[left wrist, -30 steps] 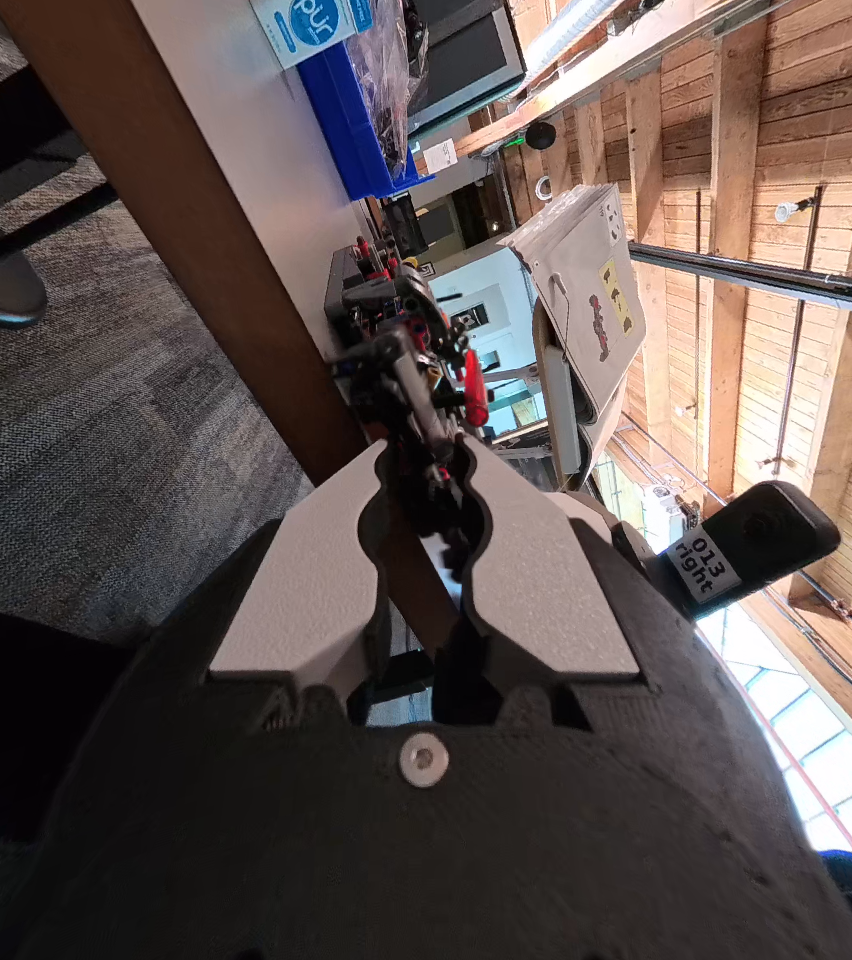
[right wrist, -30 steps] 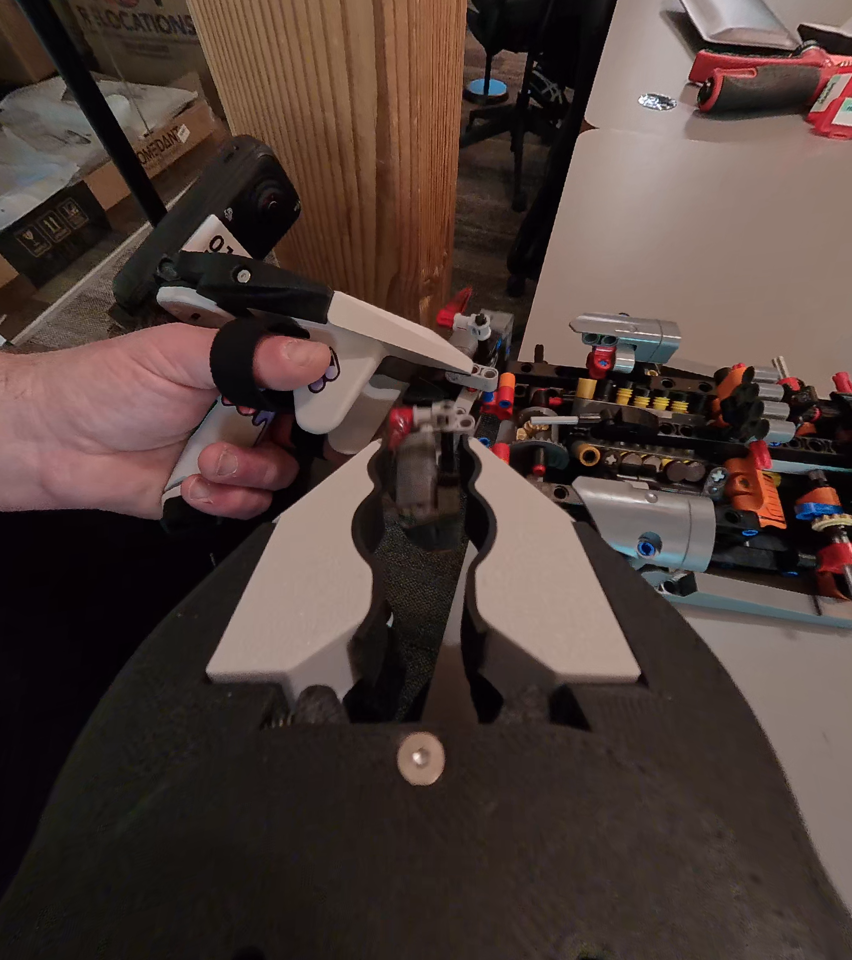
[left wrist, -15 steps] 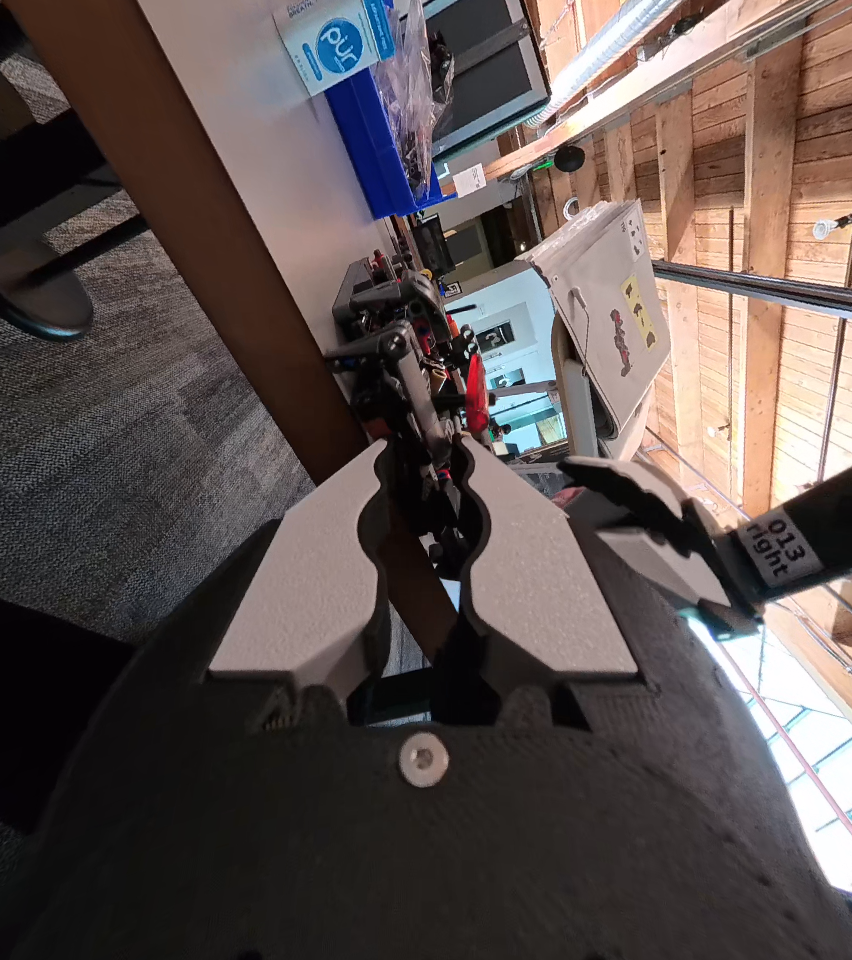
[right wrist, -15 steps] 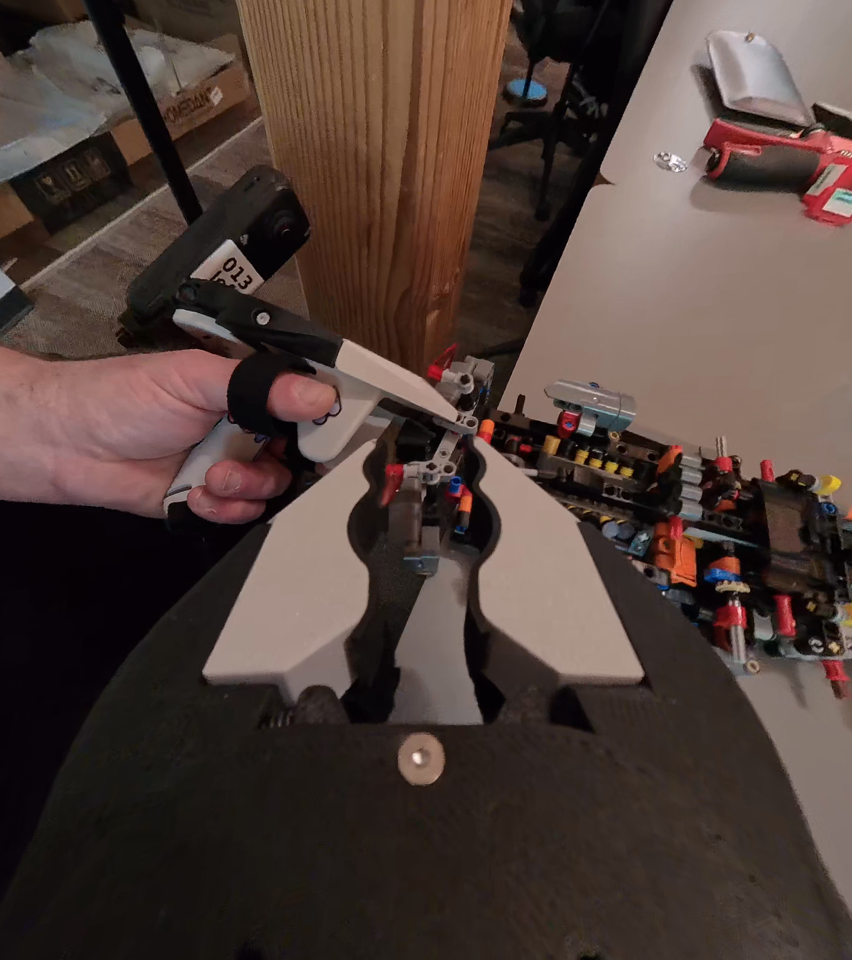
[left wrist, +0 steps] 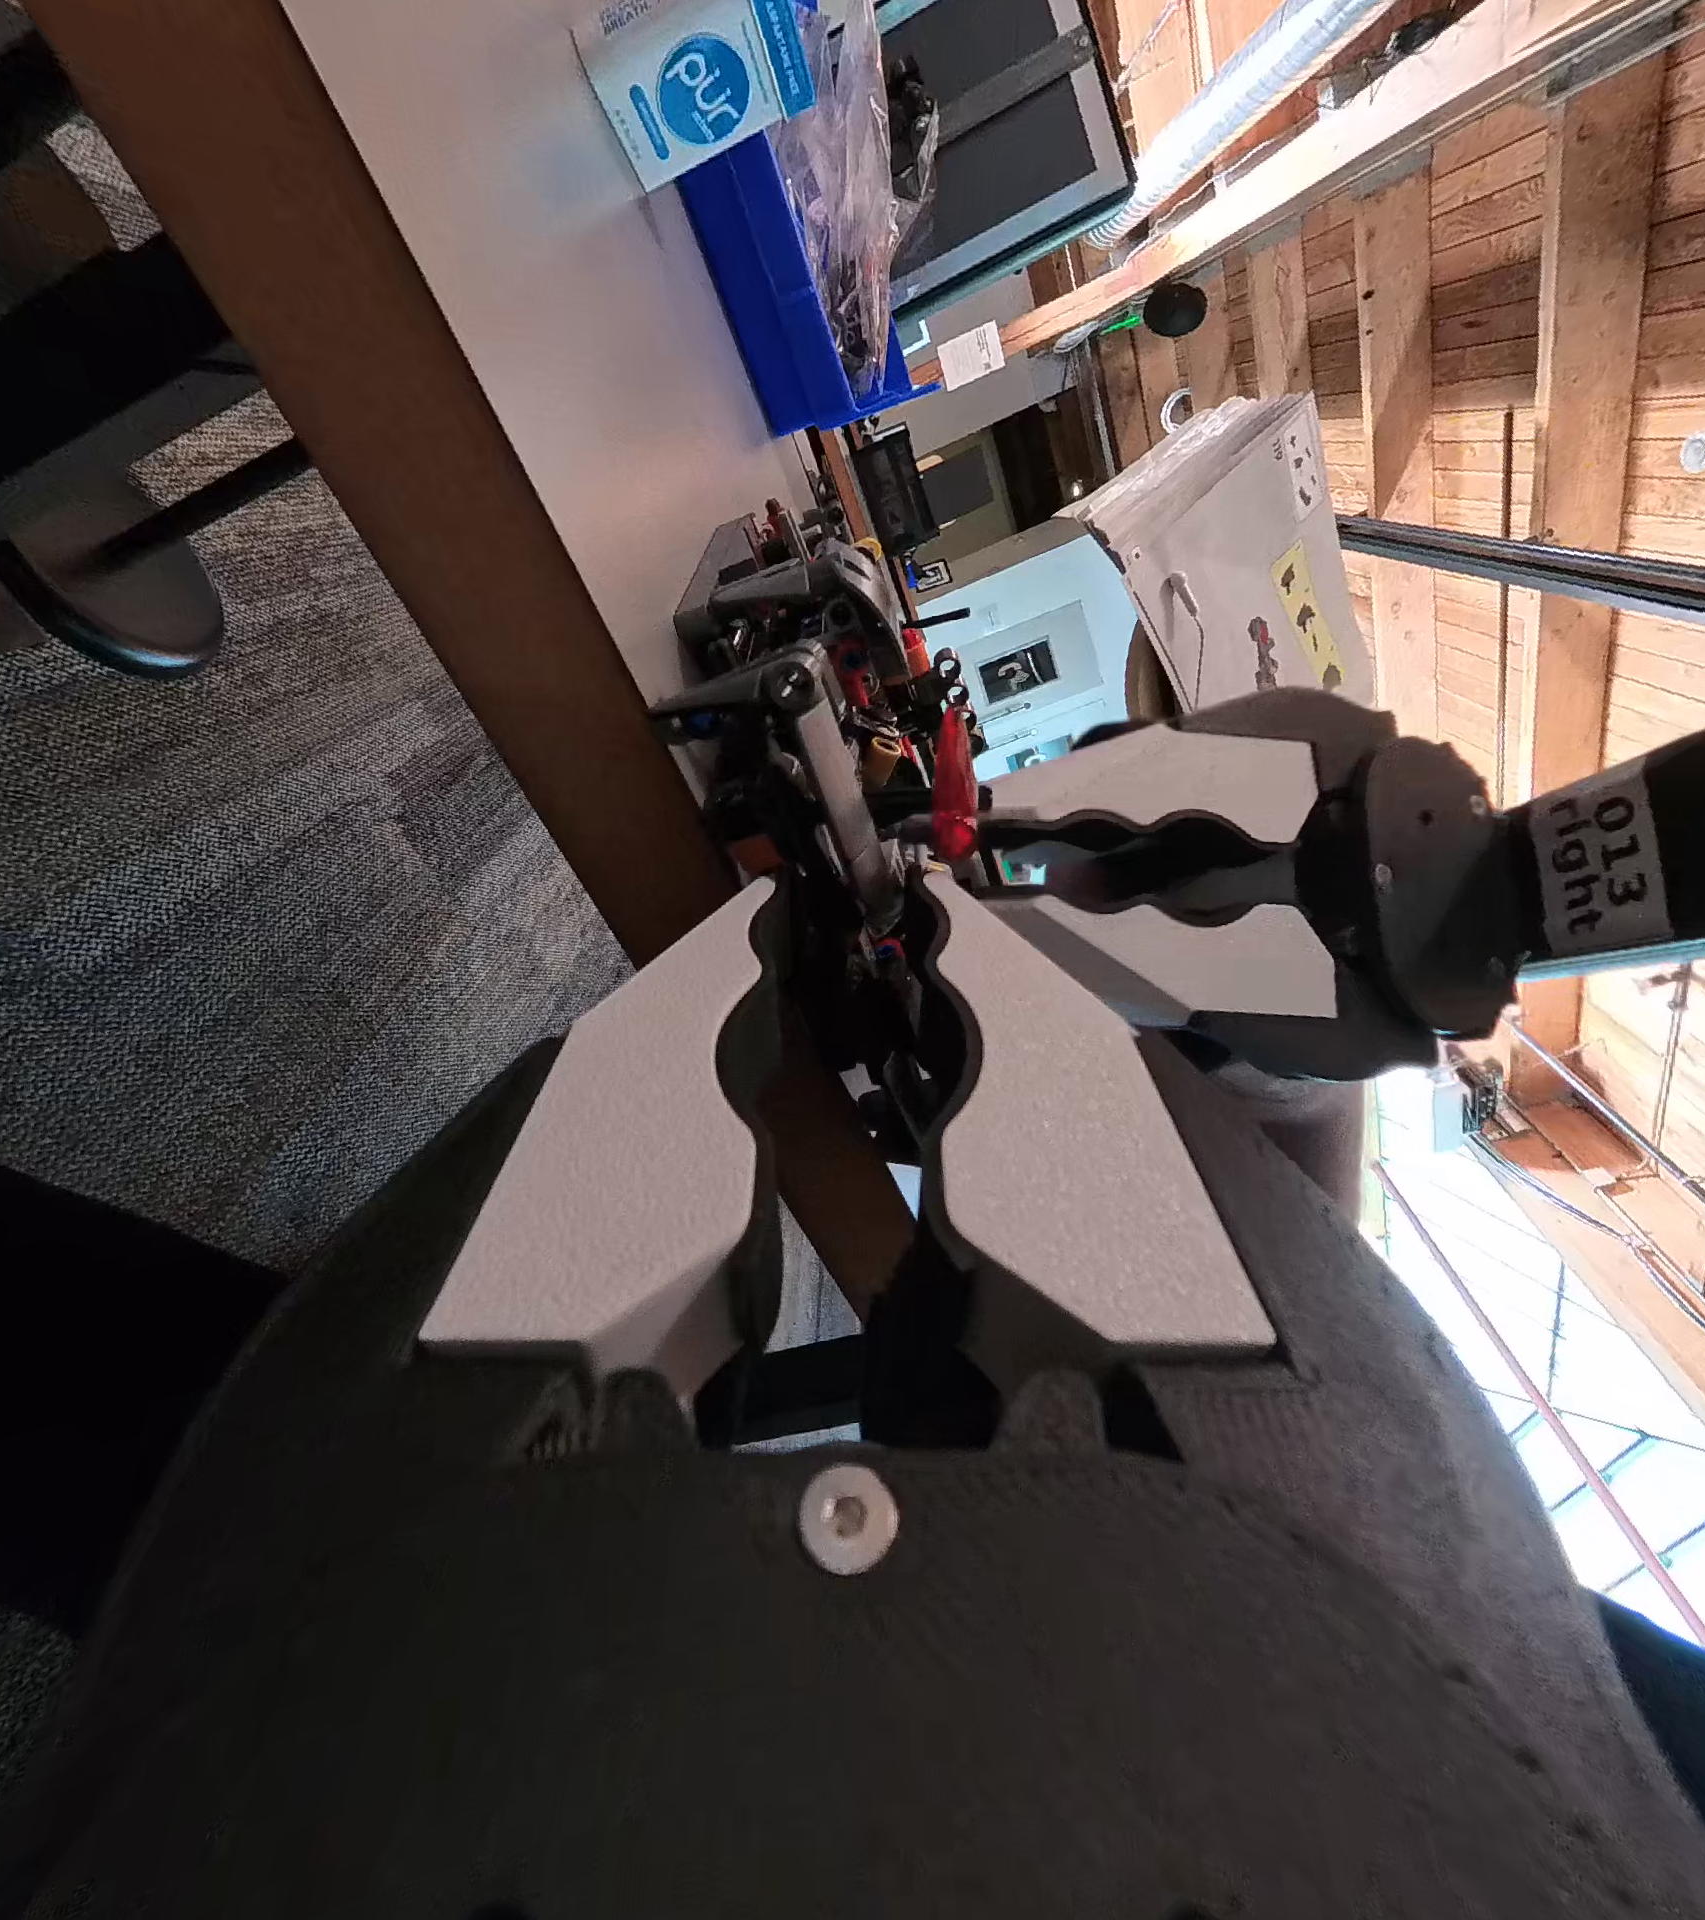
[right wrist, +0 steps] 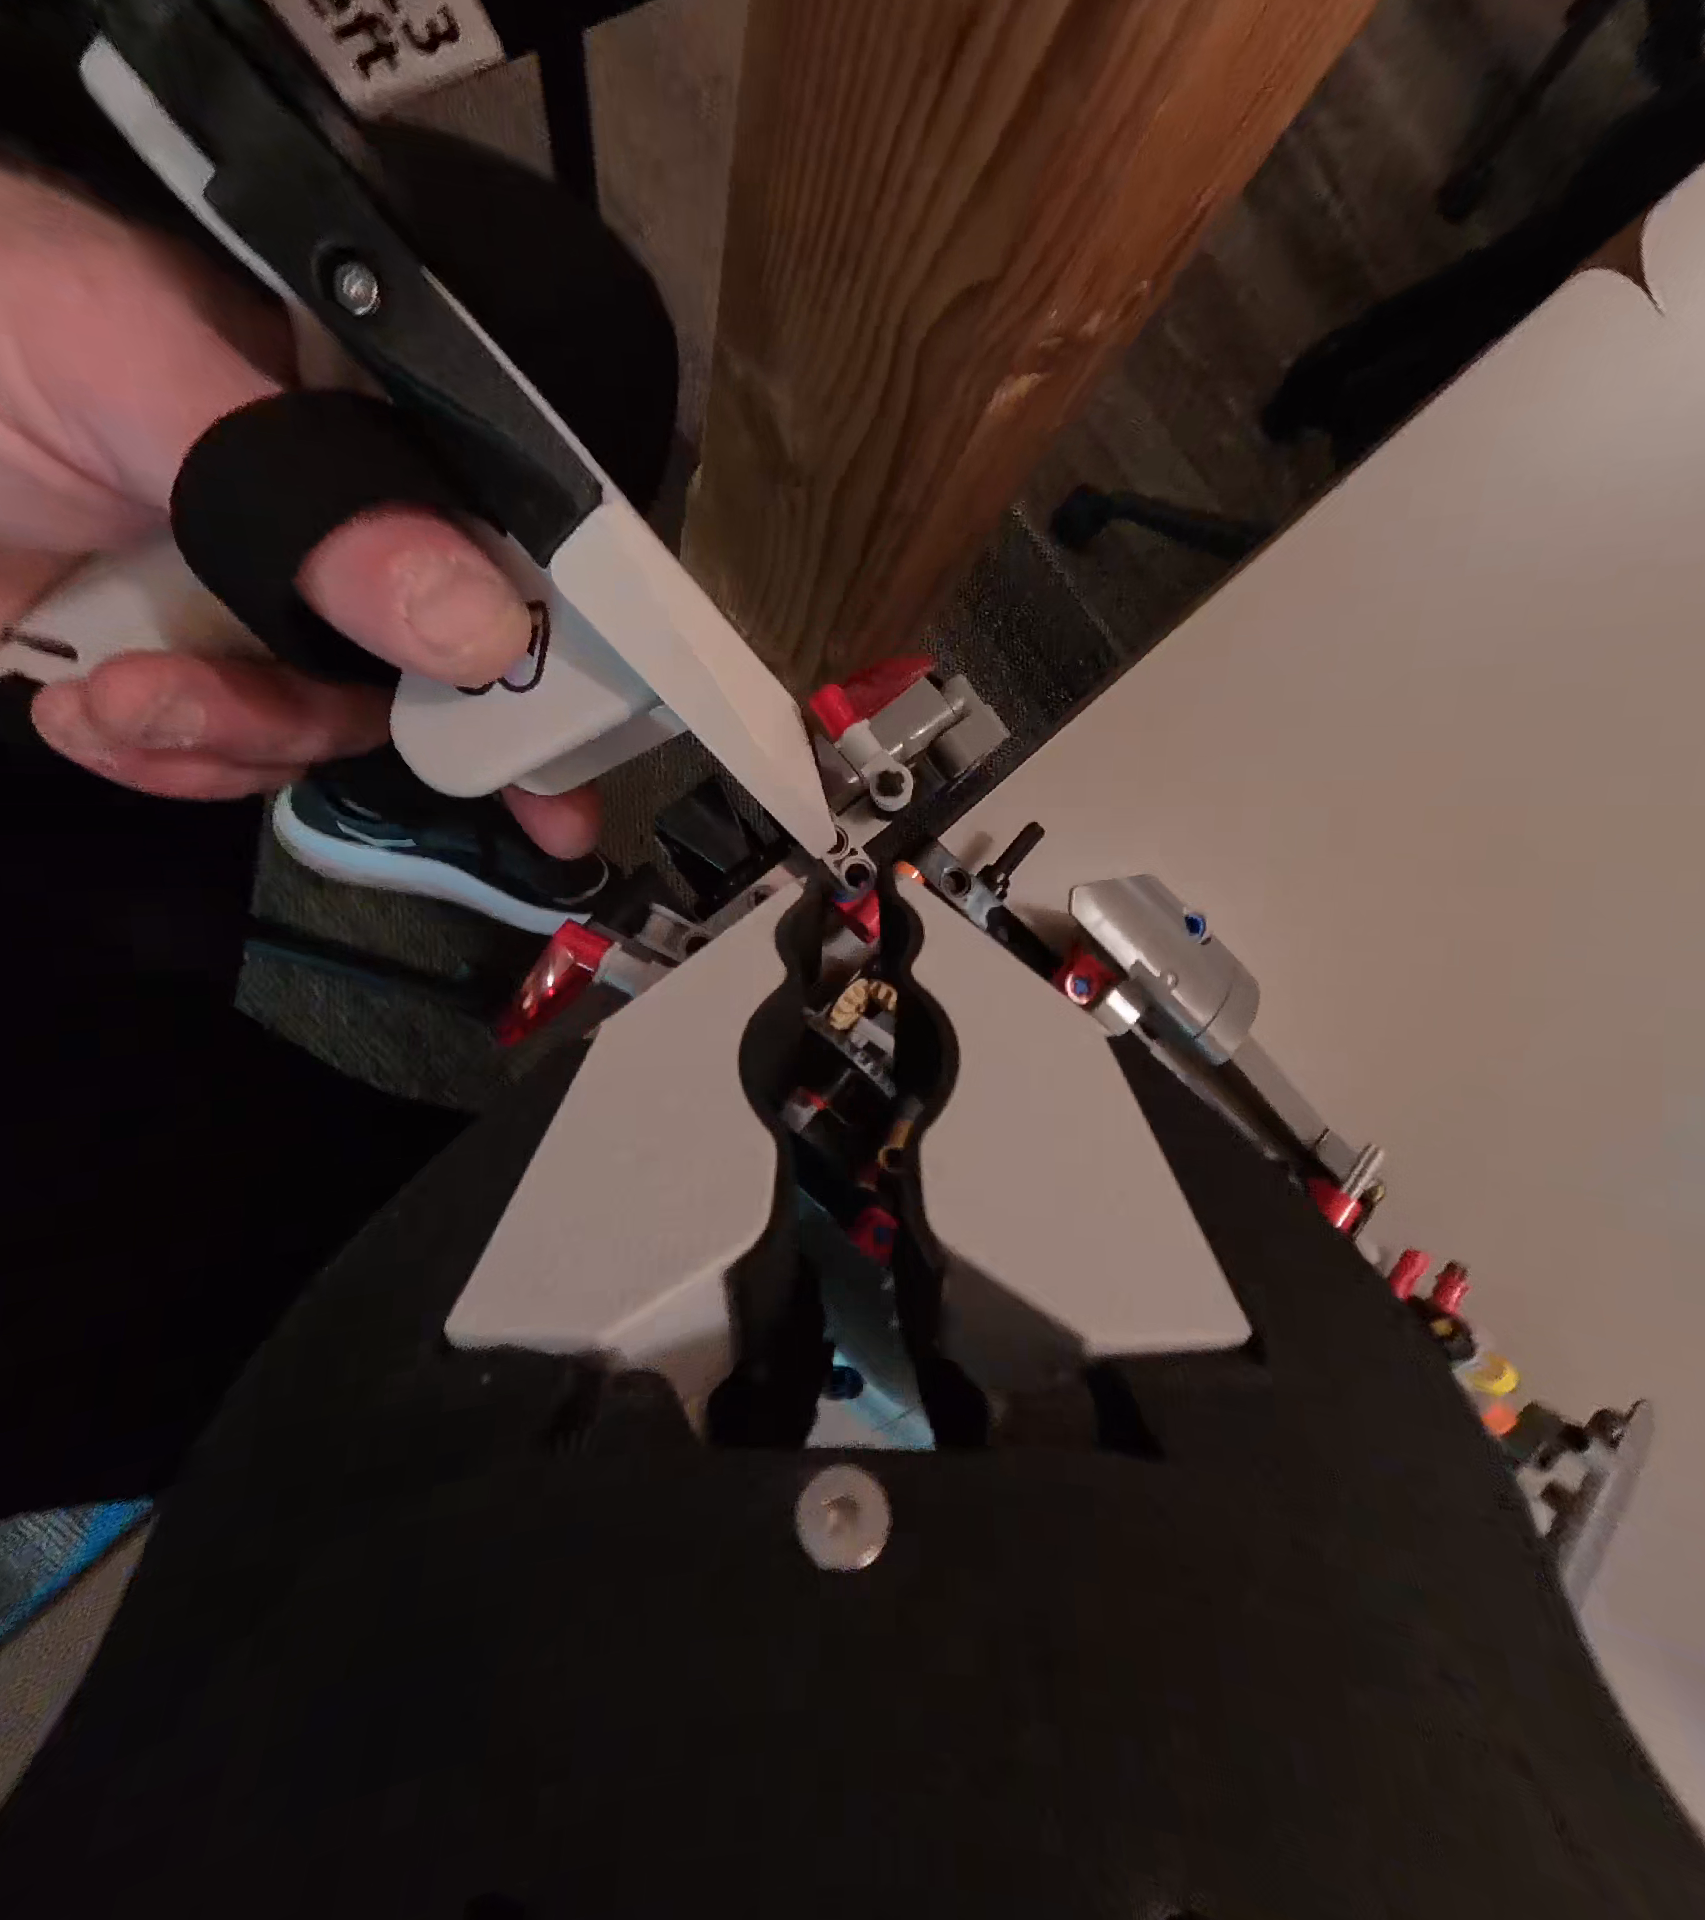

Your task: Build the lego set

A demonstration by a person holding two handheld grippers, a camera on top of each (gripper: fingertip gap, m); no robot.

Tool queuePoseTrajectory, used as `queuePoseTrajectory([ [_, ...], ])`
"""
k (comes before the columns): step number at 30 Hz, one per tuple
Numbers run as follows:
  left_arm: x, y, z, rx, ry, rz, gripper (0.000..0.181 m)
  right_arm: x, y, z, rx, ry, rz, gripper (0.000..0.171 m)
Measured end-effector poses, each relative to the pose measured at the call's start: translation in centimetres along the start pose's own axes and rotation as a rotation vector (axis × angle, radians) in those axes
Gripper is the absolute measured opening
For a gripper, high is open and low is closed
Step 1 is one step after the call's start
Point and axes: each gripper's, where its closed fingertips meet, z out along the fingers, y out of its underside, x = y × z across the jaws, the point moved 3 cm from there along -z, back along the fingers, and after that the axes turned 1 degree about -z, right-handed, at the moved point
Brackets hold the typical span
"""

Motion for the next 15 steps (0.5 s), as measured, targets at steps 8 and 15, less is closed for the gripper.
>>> queuePoseTrajectory([
  [8,-0.07,0.16,0.23,-0.01,-0.001,-0.011,0.018,0.12,-0.19,0.48,-0.05,-0.111,-0.155,0.006],
  [15,-0.27,0.14,0.3,-0.009,-0.002,-0.018,0.018,0.34,-0.1,0.67,-0.072,-0.194,-0.176,0.005],
])
